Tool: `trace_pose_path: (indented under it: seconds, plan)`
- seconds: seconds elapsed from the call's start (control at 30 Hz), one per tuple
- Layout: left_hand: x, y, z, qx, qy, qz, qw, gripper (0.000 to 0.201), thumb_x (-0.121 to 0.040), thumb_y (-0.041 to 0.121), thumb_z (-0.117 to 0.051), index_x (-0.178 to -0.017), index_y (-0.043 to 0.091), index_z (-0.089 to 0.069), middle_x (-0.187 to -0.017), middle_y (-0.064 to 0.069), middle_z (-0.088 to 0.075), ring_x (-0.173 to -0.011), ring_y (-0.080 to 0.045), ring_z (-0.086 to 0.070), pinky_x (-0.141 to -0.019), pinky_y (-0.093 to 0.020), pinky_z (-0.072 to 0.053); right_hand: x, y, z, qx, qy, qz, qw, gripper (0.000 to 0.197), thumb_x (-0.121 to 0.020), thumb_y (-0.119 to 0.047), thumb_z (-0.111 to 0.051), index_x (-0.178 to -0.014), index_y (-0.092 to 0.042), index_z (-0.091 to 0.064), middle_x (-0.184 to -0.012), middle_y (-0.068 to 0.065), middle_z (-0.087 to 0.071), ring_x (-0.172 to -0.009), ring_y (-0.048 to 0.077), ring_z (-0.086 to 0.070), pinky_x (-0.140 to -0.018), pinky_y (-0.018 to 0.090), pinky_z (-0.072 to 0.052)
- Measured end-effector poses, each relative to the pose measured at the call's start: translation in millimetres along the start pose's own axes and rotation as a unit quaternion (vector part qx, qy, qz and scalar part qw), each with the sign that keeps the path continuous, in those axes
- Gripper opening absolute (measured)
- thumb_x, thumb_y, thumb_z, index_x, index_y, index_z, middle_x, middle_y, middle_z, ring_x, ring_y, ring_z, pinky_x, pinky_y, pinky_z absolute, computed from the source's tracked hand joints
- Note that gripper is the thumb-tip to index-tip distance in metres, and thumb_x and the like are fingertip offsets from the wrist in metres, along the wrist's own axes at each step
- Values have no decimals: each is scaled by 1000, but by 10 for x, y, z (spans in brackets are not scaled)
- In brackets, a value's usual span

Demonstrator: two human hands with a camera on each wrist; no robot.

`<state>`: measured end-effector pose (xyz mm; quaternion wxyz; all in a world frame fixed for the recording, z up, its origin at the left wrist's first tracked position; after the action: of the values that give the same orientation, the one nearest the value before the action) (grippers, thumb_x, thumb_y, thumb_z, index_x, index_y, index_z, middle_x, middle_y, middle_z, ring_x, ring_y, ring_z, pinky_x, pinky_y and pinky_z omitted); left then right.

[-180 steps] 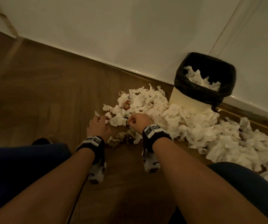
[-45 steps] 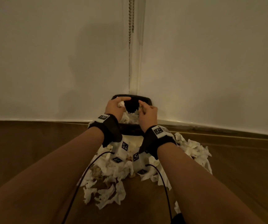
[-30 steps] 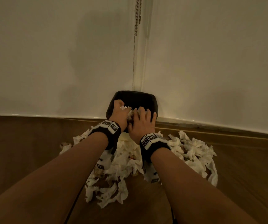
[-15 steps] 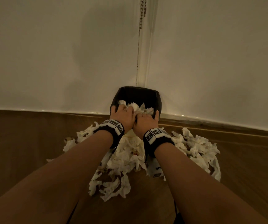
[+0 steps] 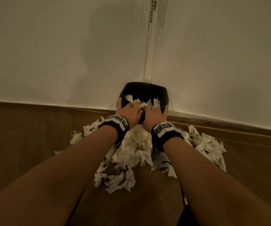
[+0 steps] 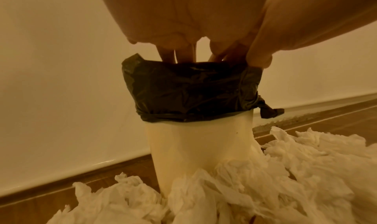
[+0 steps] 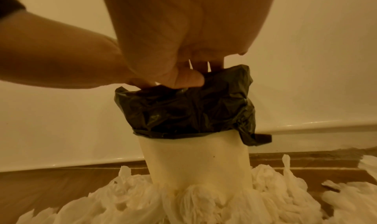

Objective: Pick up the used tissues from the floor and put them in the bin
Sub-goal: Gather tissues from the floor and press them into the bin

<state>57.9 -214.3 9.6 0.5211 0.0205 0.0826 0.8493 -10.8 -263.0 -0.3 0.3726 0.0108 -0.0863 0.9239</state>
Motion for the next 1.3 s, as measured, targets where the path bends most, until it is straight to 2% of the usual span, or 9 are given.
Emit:
trace_pose_path:
  seconds: [0.27,0.47,0.57,0.63,0.87,0.97,1.03,1.2,1.3]
  plan:
    - [388,-203,357,78,170,-7,982,43,-94,22,-39,-137,27,-37,-137,2,-40,-120,-18,-44,-101,-40,-24,208,-139,493,13,162,30,986,47,-80,-17,-54,-127,-18,-49,-128,7,-46,-123,30,-36,-105,45,-27]
    - [872,-558,302,82,200,58,975,43,-90,18,-45,-131,28,-42,-130,-1,-43,-118,-22,-42,-99,-42,-29,449,-496,511,-24,136,97,986,32,-91,-18,-43,-120,-14,-56,-124,9,-52,-117,29,-45,-98,41,-36]
    - [1099,-810,67,86,140,112,980,37,-88,15,-44,-122,26,-48,-120,-1,-49,-108,-24,-50,-93,-42,-35,558,-736,285,-84,30,130,987,28,-96,-21,-37,-107,-10,-61,-103,11,-63,-95,30,-60,-74,35,-48]
    - [1282,-952,-236,110,53,142,982,31,-89,15,-42,-118,25,-49,-116,-1,-51,-99,-26,-56,-89,-42,-43,629,-862,-24,-56,-49,127,989,29,-97,-21,-37,-104,-7,-62,-100,12,-63,-93,31,-62,-70,32,-46]
    - [1937,-1131,-1057,124,-103,199,967,30,-94,16,-38,-122,20,-50,-120,-5,-51,-105,-25,-53,-88,-39,-48,905,-771,-1070,-53,-198,67,976,35,-96,-22,-45,-122,-4,-59,-130,16,-55,-119,32,-52,-99,36,-43]
    - [2114,-1187,-1270,135,-124,213,960,30,-92,10,-40,-117,22,-53,-122,-3,-49,-108,-23,-52,-90,-37,-47,969,-690,-1293,-42,-210,52,975,23,-98,-17,-44,-112,-10,-61,-127,15,-57,-113,29,-56,-90,31,-44]
    - [2208,-1225,-1384,139,-137,216,957,30,-91,9,-42,-116,23,-53,-125,-3,-48,-111,-22,-51,-93,-37,-45,1035,-619,-1515,-34,-232,22,972,30,-98,-21,-45,-121,-6,-56,-130,15,-54,-114,30,-55,-86,32,-44]
    - [2374,-1336,-1526,110,-148,240,953,27,-95,15,-42,-118,26,-50,-140,-7,-39,-124,-27,-42,-95,-42,-44,1321,-491,-2115,-95,-328,-81,936,71,-92,-36,-56,-147,-9,-22,-154,14,-21,-139,31,-28,-110,42,-33]
    - [2402,-1351,-1521,99,-118,234,960,27,-93,14,-45,-118,25,-50,-129,-5,-45,-117,-25,-46,-86,-39,-47,1394,-550,-2279,-126,-302,-120,937,87,-87,-56,-53,-151,-20,-6,-157,11,2,-143,38,-6,-113,51,-20]
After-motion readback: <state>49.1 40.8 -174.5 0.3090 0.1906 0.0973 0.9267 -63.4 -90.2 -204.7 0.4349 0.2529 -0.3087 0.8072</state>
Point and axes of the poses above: each hand's wrist, its own x-axis away from the middle knuckle, its own z-axis out of the back of the hand, y = z × x, the point moved 10 cm from there along -x, towards the middle knuckle
